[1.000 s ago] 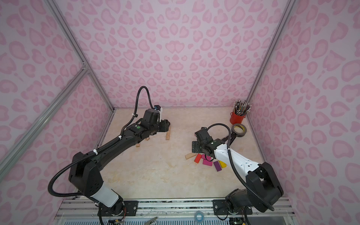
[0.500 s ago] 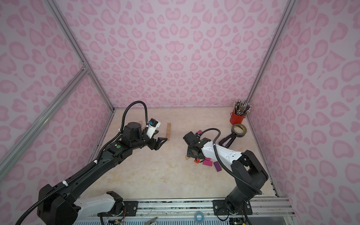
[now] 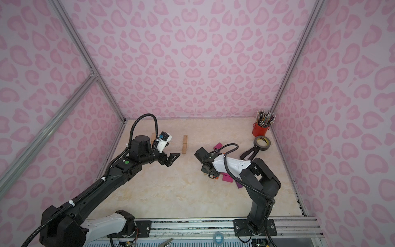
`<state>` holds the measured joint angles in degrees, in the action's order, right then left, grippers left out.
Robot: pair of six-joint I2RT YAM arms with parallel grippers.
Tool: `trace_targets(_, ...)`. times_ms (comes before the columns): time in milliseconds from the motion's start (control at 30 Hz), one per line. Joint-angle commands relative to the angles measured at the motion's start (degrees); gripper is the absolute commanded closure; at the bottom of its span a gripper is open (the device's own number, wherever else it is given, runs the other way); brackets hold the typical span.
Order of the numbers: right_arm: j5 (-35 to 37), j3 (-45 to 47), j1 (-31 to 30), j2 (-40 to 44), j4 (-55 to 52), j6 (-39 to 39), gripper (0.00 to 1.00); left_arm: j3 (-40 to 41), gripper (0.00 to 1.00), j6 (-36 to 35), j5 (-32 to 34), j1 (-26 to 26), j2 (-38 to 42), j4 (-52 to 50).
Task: Assemble the letter k with building blocks
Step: Pick up the building block from the center of the board.
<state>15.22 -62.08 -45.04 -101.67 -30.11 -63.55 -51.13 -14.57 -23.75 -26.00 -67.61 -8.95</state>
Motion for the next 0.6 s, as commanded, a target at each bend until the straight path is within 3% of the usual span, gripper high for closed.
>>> trace_targets(0,-1.2,-0.6,-0.3,-1.6,-0.8,0.5,0.50,-0.6,0.01,0.6,0.3,0.2,0.1,0.9)
trace_targets(200,-1.4,-0.3,-0.8,-2.5,-0.6,-0.1,0.50,-1.2,0.01,1.6,1.5,1.3,-0.5,0.2)
trace_targets(367,-0.8,0.3,-0.8,-2.7,-0.3,0.9,0.70,-1.4,0.01,4.1,5.1,2.5,-0.7,0.2)
trace_targets(567,-2.5,-2.4,-2.3,-1.5,0.2,15.4,0.75,-2.0,0.01,11.1,6.3,7.8,-1.9,1.0)
